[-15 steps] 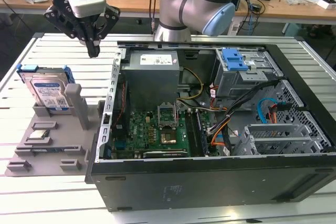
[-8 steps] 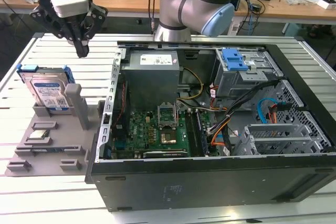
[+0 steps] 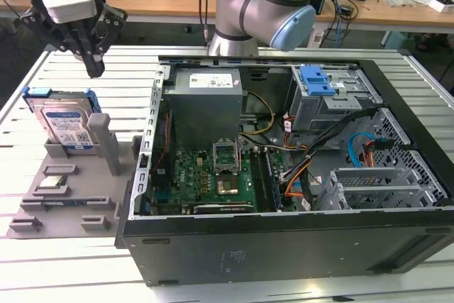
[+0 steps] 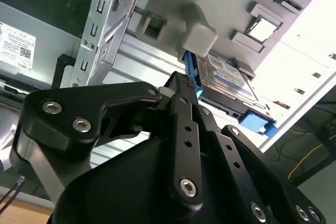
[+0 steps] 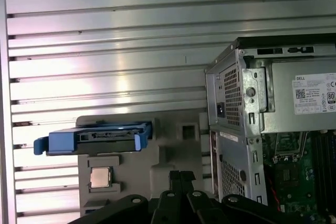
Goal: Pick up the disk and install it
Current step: 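Reach for the disk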
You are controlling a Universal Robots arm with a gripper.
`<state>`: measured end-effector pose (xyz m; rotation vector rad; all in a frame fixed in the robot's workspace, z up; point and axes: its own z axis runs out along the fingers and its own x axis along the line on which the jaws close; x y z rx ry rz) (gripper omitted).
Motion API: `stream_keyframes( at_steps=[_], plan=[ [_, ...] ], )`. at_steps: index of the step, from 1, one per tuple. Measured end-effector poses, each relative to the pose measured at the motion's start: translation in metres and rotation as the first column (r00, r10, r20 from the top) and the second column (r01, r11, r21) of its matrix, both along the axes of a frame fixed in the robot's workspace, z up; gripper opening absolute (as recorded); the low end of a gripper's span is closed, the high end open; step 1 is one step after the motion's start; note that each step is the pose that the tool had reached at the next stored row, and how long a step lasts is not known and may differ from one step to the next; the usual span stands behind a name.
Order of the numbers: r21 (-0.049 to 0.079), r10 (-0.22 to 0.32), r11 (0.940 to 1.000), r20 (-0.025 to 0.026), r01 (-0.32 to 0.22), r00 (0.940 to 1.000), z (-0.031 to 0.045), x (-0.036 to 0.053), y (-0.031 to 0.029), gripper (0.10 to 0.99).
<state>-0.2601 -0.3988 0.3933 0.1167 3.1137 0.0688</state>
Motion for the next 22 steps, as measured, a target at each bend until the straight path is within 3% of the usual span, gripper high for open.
stream_keyframes(
  at_steps=[4, 13, 16, 22],
  plan=[
    [0.000, 0.000, 1.0000, 0.0000, 0.000, 1.0000, 0.0000, -0.0126, 0.0000, 0.106],
    [0.000, 0.000, 1.0000, 0.0000, 0.000, 1.0000, 0.0000, -0.0284, 0.0000, 0.106],
    [0.000, 0.000, 1.0000, 0.0000, 0.000, 1.0000, 0.0000, -0.0397, 0.0000, 0.106],
    [0.000, 0.000, 1.0000, 0.0000, 0.000, 1.0000, 0.0000, -0.0516, 0.0000, 0.106]
  ],
)
